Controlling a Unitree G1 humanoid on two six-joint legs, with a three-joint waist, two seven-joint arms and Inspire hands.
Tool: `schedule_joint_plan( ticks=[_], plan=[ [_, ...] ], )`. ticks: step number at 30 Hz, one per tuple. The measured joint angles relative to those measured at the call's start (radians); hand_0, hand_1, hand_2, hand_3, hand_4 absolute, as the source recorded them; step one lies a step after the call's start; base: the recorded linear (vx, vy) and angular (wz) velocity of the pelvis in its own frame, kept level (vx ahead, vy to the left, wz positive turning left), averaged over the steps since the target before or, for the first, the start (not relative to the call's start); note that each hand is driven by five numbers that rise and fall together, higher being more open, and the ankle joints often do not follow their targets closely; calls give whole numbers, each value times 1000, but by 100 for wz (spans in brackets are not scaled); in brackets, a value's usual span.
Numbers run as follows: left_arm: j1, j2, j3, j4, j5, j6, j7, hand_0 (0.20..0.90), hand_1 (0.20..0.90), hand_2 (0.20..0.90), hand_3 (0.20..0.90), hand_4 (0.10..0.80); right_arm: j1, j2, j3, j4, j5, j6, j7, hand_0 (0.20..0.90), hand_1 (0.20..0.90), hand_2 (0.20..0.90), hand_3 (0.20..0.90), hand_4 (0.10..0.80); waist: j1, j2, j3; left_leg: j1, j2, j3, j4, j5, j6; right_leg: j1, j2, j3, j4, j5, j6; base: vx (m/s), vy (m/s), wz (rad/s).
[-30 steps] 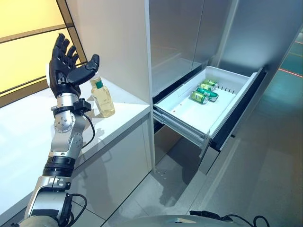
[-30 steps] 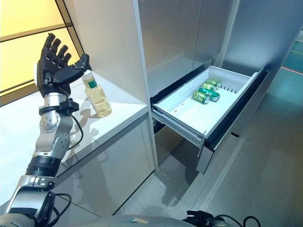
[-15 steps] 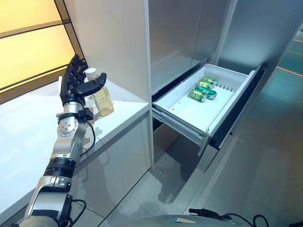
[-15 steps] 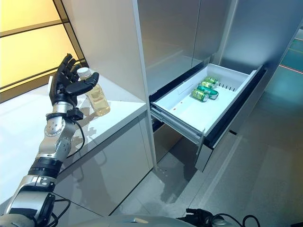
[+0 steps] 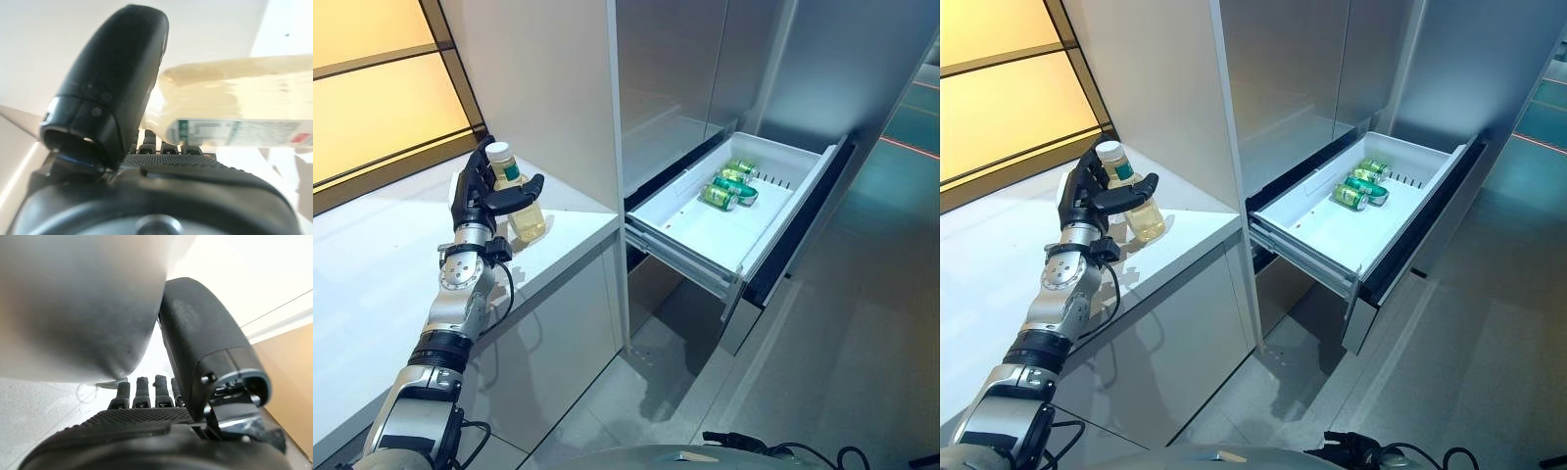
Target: Put drinks into fridge and close the fridge
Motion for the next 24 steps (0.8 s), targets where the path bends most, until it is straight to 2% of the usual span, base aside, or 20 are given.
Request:
schedule_joint_plan(
  ticks=[8,22,23,24],
  plan=[
    [0,0,-8,45,33,0,9,900,900,900,900,800,0,0,-1,0,0,-5,1,900,900,900,900,800,-8,0,0,4,0,21,0,-5,2,-2,0,20,0,1,1,16,18,-7],
    [0,0,-12,46,38,0,30,900,900,900,900,800,-2,2,-3,15,-12,-25,2,900,900,900,900,800,-14,0,0,10,0,23,0,-7,3,1,0,23,0,1,2,1,1,0],
    [0,0,-12,46,38,0,31,869,869,869,864,764,-2,2,-3,16,-12,-26,2,900,900,900,900,800,-14,0,0,10,0,23,0,-7,2,1,0,23,0,1,2,0,0,0],
    [0,0,-12,46,38,0,32,738,738,738,711,611,-2,2,-3,17,-12,-27,2,900,900,900,900,800,-14,0,0,10,0,23,0,-7,2,1,0,23,0,1,2,0,0,0]
  ],
)
